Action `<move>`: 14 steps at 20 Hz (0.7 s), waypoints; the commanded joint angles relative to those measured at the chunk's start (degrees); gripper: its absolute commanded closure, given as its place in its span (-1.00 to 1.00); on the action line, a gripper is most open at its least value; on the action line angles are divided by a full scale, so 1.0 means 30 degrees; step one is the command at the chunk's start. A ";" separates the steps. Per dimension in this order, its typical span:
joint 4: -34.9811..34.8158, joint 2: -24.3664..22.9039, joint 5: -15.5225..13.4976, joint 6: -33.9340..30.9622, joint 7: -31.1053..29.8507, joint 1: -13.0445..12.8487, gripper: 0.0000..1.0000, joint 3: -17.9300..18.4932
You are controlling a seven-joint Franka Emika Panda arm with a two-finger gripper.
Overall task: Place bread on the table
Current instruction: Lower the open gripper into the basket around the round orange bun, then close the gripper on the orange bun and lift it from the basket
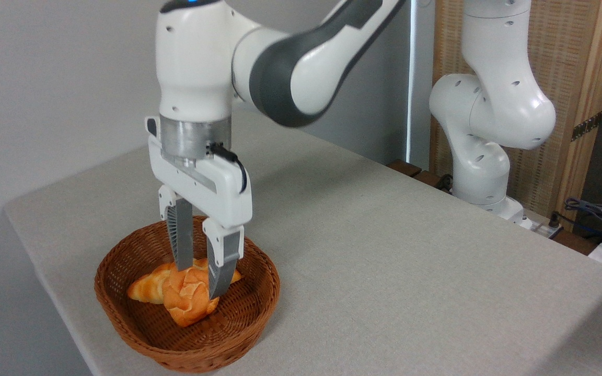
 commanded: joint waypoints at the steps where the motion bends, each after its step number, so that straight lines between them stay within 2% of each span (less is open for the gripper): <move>1: -0.0505 -0.0175 -0.2650 0.1518 -0.0189 -0.0092 -1.00 0.0119; 2: -0.0505 -0.0146 -0.3297 0.1579 -0.0160 -0.0092 -1.00 0.0119; 4: -0.0505 -0.0087 -0.3684 0.1608 -0.0131 -0.0092 -1.00 0.0119; 13: -0.0534 0.0996 -0.3596 0.1637 -0.0043 -0.0092 -1.00 0.0032; 14: -0.0534 0.1026 -0.3597 0.1667 -0.0043 -0.0092 -0.94 0.0032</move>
